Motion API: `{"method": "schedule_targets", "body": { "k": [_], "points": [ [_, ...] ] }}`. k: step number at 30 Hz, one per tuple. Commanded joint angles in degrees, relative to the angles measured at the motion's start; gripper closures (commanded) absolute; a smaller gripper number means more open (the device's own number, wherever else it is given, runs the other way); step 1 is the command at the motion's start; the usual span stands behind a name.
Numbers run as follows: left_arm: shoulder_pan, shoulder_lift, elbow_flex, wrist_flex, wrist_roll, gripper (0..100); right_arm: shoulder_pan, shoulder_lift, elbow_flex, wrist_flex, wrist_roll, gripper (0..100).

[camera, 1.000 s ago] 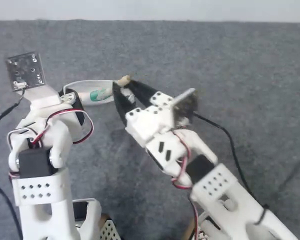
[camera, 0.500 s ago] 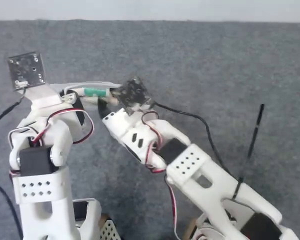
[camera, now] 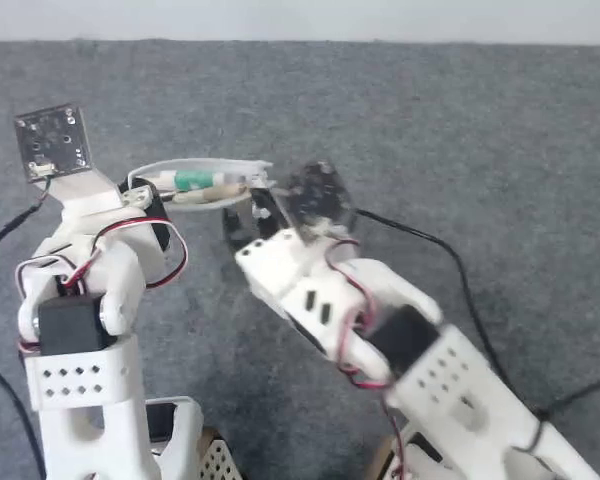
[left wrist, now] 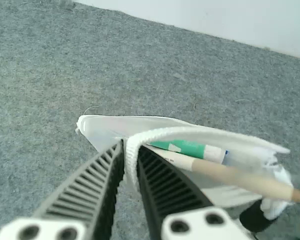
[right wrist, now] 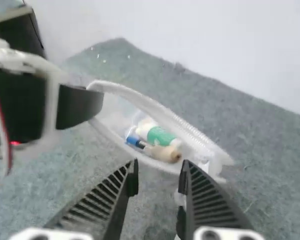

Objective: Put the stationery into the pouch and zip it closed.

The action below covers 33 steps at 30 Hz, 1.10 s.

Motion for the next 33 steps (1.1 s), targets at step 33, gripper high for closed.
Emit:
{"method": "schedule_targets", "body": {
  "k": [33],
  "points": [
    [-0.09,-1.76,-1.27,-1.23,-0.53,99,4.18,13.76,-11.69,4.88,3.25,98.8]
  ]
}}
